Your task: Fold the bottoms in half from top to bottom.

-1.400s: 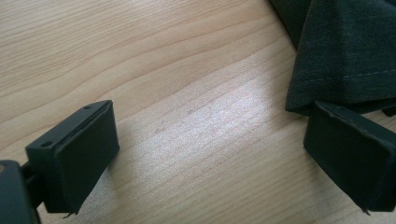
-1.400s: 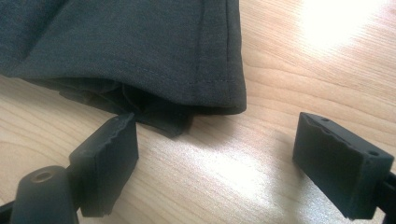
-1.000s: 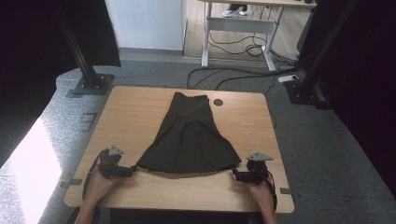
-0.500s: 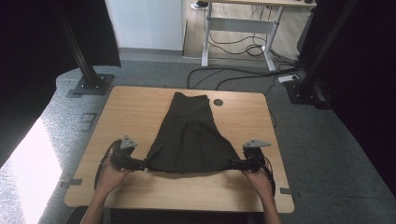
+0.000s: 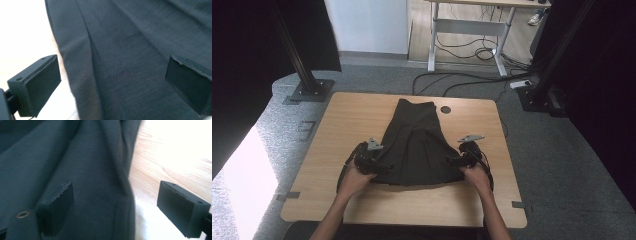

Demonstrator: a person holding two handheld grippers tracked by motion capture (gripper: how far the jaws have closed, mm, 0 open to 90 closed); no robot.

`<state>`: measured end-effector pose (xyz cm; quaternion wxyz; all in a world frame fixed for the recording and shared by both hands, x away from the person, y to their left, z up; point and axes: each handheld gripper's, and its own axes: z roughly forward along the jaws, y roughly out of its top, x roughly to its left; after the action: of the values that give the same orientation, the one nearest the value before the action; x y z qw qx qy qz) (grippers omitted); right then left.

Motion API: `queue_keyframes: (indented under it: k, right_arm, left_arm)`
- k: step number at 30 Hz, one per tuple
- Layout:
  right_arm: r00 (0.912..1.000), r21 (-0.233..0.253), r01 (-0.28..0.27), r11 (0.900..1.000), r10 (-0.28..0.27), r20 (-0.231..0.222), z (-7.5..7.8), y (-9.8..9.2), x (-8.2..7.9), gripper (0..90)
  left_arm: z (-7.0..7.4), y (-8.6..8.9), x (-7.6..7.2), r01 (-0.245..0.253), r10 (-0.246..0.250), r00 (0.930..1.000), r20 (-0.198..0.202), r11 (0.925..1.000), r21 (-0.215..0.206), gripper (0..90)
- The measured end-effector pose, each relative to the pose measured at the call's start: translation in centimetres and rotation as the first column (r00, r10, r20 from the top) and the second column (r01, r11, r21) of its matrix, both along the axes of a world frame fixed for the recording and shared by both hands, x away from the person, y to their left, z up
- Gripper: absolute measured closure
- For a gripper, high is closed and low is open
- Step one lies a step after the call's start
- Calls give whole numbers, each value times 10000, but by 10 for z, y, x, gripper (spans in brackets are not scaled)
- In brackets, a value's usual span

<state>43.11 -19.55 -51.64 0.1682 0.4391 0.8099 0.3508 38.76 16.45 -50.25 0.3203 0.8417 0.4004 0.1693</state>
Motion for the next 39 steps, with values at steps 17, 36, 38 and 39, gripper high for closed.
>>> queue_keyframes:
  k: [17,36,38,39]
  right_arm:
    - [9993,-574,346,9978,-354,-141,-27,-4,-17,270]
    - [9843,-440,-1726,9840,1706,-455,-16,51,-99,189]
    - [9874,-14,-1562,9877,1561,-276,-6,43,-90,176]
    - [9889,99,-1468,9891,1470,-226,-1,38,-84,169]
  left_arm:
    - [-36,13,13,-790,806,9964,-244,9952,584,0]
    - [-10,54,45,-2065,2072,9783,43,9728,1052,0]
    - [0,60,32,-2190,2187,9757,114,9751,353,0]
    - [4,61,25,-2229,2227,9747,170,9748,74,0]
